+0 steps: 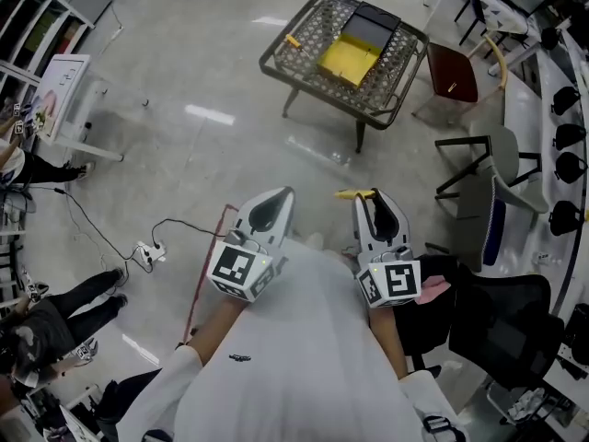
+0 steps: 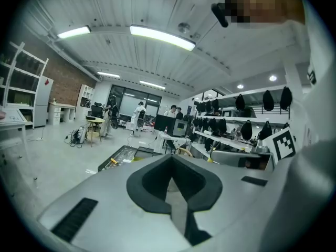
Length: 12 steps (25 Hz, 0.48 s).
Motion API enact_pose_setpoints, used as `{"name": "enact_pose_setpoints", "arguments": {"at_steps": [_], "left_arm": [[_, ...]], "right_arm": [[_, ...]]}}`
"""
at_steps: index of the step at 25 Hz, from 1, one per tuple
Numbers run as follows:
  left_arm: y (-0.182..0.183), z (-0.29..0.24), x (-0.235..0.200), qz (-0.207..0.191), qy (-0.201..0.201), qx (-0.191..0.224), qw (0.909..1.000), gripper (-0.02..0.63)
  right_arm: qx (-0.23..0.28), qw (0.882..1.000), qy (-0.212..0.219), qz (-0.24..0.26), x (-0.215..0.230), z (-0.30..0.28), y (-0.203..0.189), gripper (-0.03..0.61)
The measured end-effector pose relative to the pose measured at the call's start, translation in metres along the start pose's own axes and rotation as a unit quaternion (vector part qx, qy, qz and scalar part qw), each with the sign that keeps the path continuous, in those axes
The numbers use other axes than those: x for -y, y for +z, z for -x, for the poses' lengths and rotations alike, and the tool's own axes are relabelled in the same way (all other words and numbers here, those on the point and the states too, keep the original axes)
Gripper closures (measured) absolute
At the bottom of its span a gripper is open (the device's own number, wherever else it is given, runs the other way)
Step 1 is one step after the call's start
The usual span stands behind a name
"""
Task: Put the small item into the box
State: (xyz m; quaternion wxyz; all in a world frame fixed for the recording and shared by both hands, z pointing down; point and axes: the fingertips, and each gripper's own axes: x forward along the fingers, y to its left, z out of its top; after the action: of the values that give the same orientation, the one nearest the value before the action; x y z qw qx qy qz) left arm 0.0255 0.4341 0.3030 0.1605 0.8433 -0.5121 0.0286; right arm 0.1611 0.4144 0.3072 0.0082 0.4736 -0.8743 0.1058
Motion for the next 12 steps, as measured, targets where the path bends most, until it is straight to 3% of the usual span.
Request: {"name": "enact_pose_setpoints", "arguments": {"at_steps": [12], "left_arm": [[0.027, -0.087, -0.071, 0.012, -0.01, -0.002, 0.9999, 0.612]], "right_arm": [[-0.013, 1.0, -0.008, -0.013, 0.034, -0.099, 0.002, 0.471]]}}
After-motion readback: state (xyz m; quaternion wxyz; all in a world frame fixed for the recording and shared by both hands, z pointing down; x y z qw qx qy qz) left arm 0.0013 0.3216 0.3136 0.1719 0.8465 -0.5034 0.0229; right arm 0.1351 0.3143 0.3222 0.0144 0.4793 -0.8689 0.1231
